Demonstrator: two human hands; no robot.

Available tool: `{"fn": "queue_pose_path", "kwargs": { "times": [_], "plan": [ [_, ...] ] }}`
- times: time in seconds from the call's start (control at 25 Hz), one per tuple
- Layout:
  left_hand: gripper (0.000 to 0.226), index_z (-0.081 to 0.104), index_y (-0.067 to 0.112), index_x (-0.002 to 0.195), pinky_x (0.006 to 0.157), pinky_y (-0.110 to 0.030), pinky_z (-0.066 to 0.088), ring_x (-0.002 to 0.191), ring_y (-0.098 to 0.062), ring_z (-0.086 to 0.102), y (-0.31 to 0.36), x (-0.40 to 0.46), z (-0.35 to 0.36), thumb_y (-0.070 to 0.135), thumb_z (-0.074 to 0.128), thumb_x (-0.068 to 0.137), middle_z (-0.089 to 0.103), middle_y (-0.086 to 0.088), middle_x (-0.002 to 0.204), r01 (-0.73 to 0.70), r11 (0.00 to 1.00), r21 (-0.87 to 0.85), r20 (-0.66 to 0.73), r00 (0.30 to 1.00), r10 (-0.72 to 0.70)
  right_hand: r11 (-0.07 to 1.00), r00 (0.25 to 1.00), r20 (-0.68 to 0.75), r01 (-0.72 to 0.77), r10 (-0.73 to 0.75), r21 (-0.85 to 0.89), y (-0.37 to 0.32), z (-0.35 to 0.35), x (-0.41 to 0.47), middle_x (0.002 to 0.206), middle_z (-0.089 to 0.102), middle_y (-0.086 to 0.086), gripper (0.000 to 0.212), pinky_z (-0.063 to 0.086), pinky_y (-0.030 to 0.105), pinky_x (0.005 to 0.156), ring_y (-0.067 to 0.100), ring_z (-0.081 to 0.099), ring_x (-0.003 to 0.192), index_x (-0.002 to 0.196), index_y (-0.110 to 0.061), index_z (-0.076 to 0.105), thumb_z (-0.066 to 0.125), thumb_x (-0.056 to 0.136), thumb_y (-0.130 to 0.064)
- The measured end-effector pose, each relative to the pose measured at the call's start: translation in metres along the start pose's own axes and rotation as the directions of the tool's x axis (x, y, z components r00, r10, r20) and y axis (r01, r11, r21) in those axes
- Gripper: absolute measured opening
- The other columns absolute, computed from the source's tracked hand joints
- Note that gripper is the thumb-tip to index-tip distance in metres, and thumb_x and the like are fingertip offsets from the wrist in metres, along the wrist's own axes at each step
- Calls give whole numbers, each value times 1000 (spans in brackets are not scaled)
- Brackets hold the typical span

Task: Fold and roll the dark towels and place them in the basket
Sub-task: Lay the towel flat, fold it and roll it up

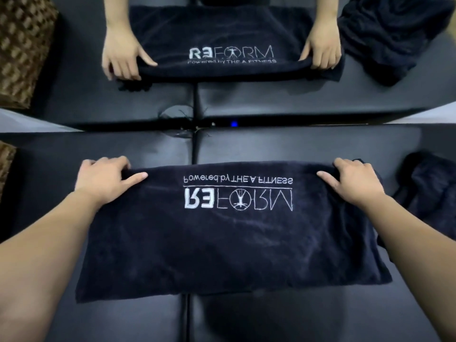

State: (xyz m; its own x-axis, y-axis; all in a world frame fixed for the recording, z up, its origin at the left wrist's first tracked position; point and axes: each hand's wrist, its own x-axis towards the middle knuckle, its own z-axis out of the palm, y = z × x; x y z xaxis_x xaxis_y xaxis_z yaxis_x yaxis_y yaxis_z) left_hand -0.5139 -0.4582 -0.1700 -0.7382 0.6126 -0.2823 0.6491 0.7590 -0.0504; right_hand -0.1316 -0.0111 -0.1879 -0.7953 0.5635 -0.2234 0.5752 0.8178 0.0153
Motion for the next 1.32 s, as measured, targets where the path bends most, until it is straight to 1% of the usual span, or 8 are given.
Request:
{"fn": "queue_pose_path", "kwargs": {
  "times": [0.2, 0.4, 0.52, 0.68, 0.84, 0.96, 1.12, 1.32],
  "plan": [
    [59, 47, 29, 80, 73, -40, 46, 81, -27, 59, 16, 7, 6, 86, 31, 81, 63, 3, 83, 38, 997, -65, 166, 986, -26, 979, 981, 126, -163, 148, 123, 10, -1, 1, 92, 62, 11, 60, 50, 45, 73, 41, 63, 90, 101, -21, 46, 35, 89, -78],
    [66, 49, 24, 79, 79, -41, 33, 86, -26, 62, 17, 14, 15, 82, 18, 82, 68, 0, 85, 35, 981, 191, 31, 999, -42, 993, 995, -3, -101, 101, 62, 13, 1, 2, 101, 66, 14, 60, 42, 43, 72, 38, 64, 93, 96, -15, 48, 31, 92, -73],
    [64, 61, 21, 92, 86, -46, 35, 98, -30, 57, 19, 16, 19, 75, 25, 90, 66, -6, 97, 123, 951, 284, -61, 992, -110, 1000, 997, -79, -12, 13, 11, 13, 9, -2, 83, 67, 22, 70, 41, 45, 68, 43, 63, 80, 83, -14, 45, 14, 94, -76],
    [32, 58, 11, 118, 107, -59, 29, 121, -37, 44, 67, 9, 25, 31, 62, 93, 52, -17, 127, 280, 960, 13, -257, 929, -268, 960, 973, 202, -159, 113, 231, 11, 13, -3, 88, 64, 15, 56, 45, 44, 71, 39, 58, 84, 84, -18, 43, 29, 95, -71],
    [41, 54, 17, 127, 109, -54, 27, 139, -28, 39, 179, -24, 24, 25, 61, 88, 46, -8, 148, 61, 983, -175, -381, 916, -125, 984, 991, 115, -80, 63, 158, 11, 14, -15, 93, 58, 8, 49, 42, 44, 71, 36, 55, 86, 93, -16, 43, 29, 100, -63],
    [49, 54, 17, 136, 114, -56, 27, 148, -25, 33, 261, -66, 32, 42, 49, 94, 43, -5, 155, -50, 967, -252, -325, 945, -36, 998, 998, -24, 51, -52, -26, 7, 12, -22, 106, 56, 13, 58, 40, 47, 78, 39, 55, 91, 110, -12, 54, 25, 100, -61],
    [64, 44, 21, 149, 121, -56, 21, 154, -24, 22, 337, -127, 43, 56, 37, 96, 31, -3, 164, -6, 962, -273, -183, 982, -45, 997, 993, 99, 59, -64, 53, 6, 7, -28, 128, 53, 9, 54, 40, 50, 92, 37, 52, 111, 135, -17, 48, 35, 102, -57],
    [70, 19, 27, 161, 126, -50, 2, 157, -22, -1, 356, -193, 70, 60, 19, 99, 4, 3, 170, 84, 972, -221, 47, 996, -76, 982, 962, 256, 50, -97, 184, 7, 2, -46, 115, 56, 7, 36, 47, 47, 88, 32, 54, 103, 112, -16, 46, 41, 103, -50]
  ]
}}
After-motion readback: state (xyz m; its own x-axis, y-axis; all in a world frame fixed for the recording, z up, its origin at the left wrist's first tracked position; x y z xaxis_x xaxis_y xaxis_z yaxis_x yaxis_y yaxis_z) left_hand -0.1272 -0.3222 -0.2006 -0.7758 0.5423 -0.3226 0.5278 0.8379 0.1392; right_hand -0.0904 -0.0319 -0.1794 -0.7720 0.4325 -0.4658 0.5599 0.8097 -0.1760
